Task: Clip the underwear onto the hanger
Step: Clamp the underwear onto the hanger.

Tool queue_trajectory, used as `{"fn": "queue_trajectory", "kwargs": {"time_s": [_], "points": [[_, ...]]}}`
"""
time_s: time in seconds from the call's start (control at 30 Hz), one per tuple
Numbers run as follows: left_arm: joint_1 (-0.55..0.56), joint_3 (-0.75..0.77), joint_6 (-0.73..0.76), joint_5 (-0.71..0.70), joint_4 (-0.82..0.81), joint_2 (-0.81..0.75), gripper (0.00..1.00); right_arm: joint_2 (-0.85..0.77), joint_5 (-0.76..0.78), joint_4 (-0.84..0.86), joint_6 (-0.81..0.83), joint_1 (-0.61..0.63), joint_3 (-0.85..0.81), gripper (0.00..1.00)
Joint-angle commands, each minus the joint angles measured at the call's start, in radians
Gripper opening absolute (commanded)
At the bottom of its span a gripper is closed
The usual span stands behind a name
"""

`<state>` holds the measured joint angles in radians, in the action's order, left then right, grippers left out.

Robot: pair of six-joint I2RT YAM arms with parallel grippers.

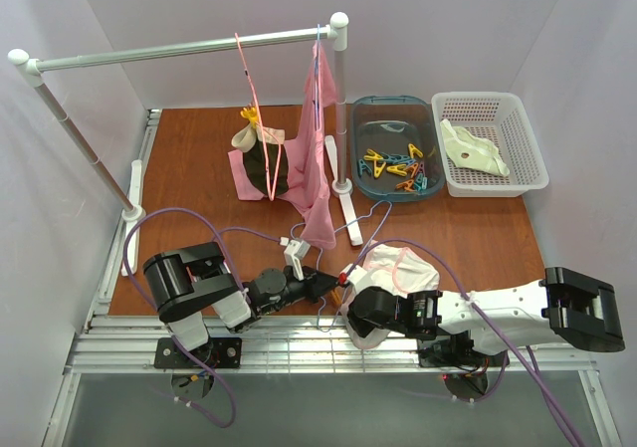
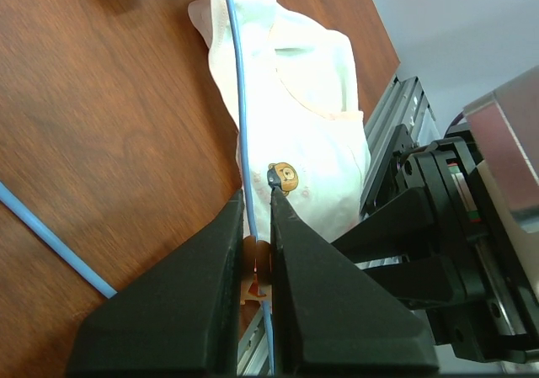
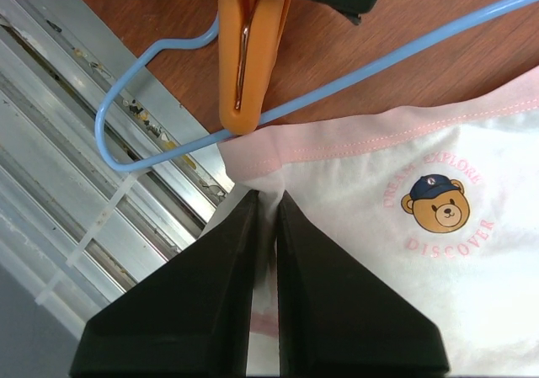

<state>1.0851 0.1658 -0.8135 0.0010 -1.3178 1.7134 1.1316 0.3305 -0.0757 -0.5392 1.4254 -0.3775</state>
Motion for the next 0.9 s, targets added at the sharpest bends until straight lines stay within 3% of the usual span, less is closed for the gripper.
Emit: {"fn": "queue_trajectory", "kwargs": {"time_s": [0.0, 0.87], "points": [[0.012, 0.009, -0.006, -0.002, -0.39, -0.015, 0.07, 0.011, 0.015, 0.027, 0.004, 0.006, -0.006, 0.07], [0.052, 0.029, 0.004, -0.025, -0.39, 0.022, 0.07, -0.016, 0.024, 0.019, 0.013, 0.006, -0.018, 0.06]]}}
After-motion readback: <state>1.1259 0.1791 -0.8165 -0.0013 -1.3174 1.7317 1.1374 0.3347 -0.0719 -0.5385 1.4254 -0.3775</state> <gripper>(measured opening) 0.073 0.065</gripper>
